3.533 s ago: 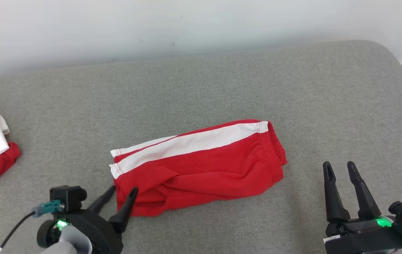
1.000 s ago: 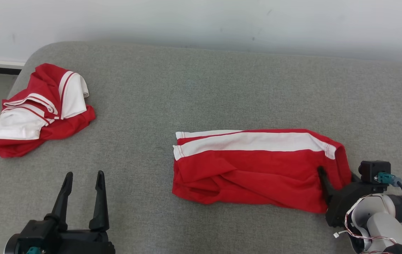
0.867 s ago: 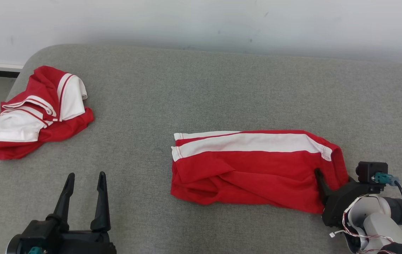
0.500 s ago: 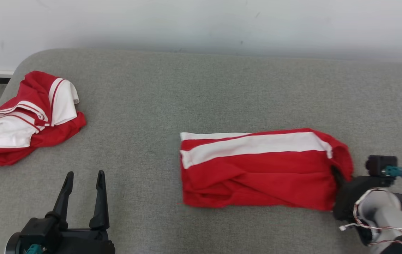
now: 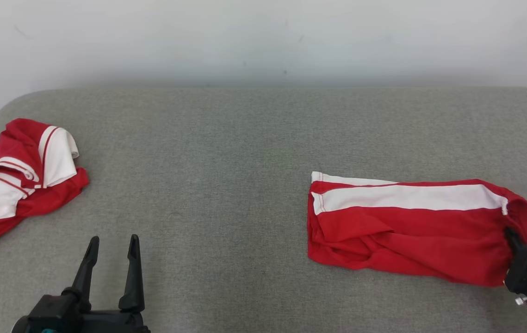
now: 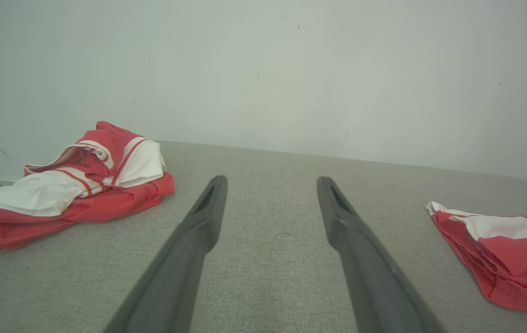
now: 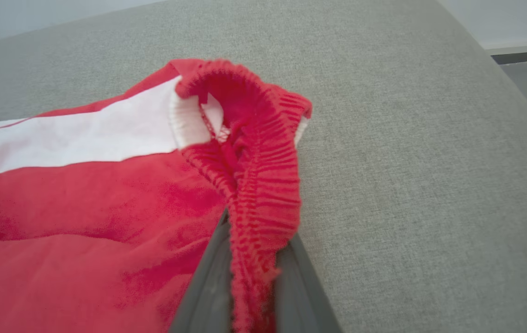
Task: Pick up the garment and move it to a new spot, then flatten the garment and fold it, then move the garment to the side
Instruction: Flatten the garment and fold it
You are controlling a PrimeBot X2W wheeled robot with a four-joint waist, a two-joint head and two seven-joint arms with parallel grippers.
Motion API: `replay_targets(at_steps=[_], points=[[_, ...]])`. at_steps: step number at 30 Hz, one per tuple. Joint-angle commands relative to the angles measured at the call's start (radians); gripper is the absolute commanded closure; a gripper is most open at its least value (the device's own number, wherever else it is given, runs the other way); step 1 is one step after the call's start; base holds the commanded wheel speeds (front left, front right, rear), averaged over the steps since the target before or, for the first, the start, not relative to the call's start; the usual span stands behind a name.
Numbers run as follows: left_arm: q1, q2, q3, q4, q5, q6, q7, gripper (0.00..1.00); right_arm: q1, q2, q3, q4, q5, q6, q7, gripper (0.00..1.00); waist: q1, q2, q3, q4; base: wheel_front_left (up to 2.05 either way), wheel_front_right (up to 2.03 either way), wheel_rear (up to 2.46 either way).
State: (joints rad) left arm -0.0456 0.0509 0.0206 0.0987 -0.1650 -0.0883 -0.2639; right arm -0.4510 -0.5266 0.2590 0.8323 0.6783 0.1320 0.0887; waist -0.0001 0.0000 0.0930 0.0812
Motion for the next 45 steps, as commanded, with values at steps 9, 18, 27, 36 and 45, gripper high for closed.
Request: replay_targets(at_steps=[9, 18, 27, 36, 45], points=[[0.008, 0.000, -0.009, 0.005, -0.011, 0.005, 0.000, 0.00, 0.020, 0.028, 0.037, -0.212, 0.196, -0.003, 0.166, 1.00, 0.0001, 0.0000, -0.012, -0.031, 0.00, 0.00, 0.00], [0.011, 0.000, -0.018, 0.008, -0.029, 0.008, 0.000, 0.00, 0.008, 0.092, -0.015, -0.353, 0.361, -0.002, 0.329, 1.00, 0.0001, 0.0000, -0.017, -0.017, 0.00, 0.00, 0.00], [-0.004, 0.000, -0.041, 0.010, -0.046, 0.017, 0.000, 0.00, -0.029, 0.201, -0.026, -0.369, 0.313, -0.002, 0.412, 1.00, 0.0001, 0.0000, -0.001, 0.023, 0.00, 0.00, 0.00], [-0.025, 0.000, -0.058, 0.020, -0.060, 0.023, 0.000, 0.00, -0.048, 0.302, -0.037, -0.337, 0.226, -0.002, 0.422, 1.00, 0.0001, 0.0000, 0.020, 0.070, 0.00, 0.00, 0.00], [-0.022, 0.000, -0.057, 0.026, -0.061, 0.025, 0.000, 0.00, -0.056, 0.342, -0.066, -0.303, 0.133, -0.002, 0.344, 0.00, 0.0001, 0.0000, 0.018, 0.078, 0.00, 0.00, 0.00]])
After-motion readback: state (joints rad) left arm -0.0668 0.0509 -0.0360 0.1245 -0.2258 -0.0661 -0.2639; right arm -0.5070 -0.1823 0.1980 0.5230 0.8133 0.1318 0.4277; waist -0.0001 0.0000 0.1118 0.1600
